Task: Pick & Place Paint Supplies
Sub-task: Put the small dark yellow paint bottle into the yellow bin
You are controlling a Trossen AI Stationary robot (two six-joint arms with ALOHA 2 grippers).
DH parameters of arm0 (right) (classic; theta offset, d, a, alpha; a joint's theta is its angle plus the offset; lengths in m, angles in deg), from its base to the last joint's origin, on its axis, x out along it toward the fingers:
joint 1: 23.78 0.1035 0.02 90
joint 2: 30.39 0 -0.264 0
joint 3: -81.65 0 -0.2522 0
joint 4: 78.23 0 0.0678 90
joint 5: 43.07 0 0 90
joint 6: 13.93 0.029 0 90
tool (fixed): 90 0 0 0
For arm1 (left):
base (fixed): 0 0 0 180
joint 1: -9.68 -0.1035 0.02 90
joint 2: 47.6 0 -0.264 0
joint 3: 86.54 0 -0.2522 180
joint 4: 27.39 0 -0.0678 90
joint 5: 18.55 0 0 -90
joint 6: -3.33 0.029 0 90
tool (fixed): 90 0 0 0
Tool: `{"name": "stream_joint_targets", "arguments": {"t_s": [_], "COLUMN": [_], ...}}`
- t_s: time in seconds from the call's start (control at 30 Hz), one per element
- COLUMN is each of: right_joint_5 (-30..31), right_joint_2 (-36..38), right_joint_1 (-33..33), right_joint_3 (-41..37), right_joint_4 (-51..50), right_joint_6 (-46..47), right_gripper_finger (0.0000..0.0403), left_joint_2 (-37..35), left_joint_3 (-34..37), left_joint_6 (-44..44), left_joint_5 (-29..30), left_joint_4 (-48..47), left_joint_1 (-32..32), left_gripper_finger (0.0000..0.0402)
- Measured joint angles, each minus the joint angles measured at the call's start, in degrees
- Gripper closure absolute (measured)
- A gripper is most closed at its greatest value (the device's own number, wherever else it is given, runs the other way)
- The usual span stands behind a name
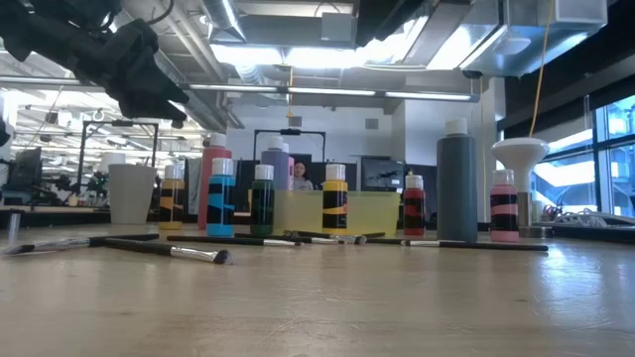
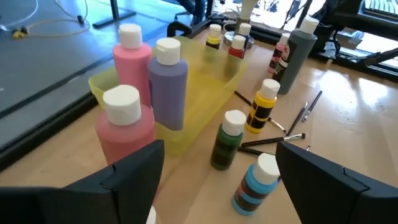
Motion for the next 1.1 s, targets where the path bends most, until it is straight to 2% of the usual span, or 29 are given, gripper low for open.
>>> {"name": "stream_joint_targets", "arguments": {"t_s": [0.17,0.33,0.6,0.77,1.0,1.1], "right_joint_5": [0.3,0.5,-0.1,-0.1,0.1,0.1], "right_joint_2": [0.0,0.0,0.0,0.0,0.0,0.0], "right_joint_1": [0.0,-0.5,-0.1,0.9,0.9,0.5], "right_joint_3": [0.0,0.0,0.0,0.0,0.0,0.0], "right_joint_4": [0.1,0.1,1.2,1.3,1.5,1.5], "right_joint_6": [0.0,-0.7,-0.5,-0.4,-0.5,-0.5], "right_gripper_finger": [0.0174,0.0174,0.0174,0.0174,0.0174,0.0174], "left_joint_2": [2.9,4.6,5.4,6.8,8.6,9.9], "left_joint_3": [0.0,0.0,0.0,0.0,0.0,0.0], "left_joint_6": [1.6,2.3,3.9,0.3,-8.3,-14.7], "left_joint_5": [-1.3,2.0,17.1,28.7,33.6,33.7], "left_joint_4": [-0.5,-1.1,-3.0,-4.7,-5.3,-6.2], "left_joint_1": [1.7,4.5,8.5,10.7,11.3,11.3], "left_gripper_finger": [0.0096,0.0096,0.0096,0.0096,0.0096,0.0096]}}
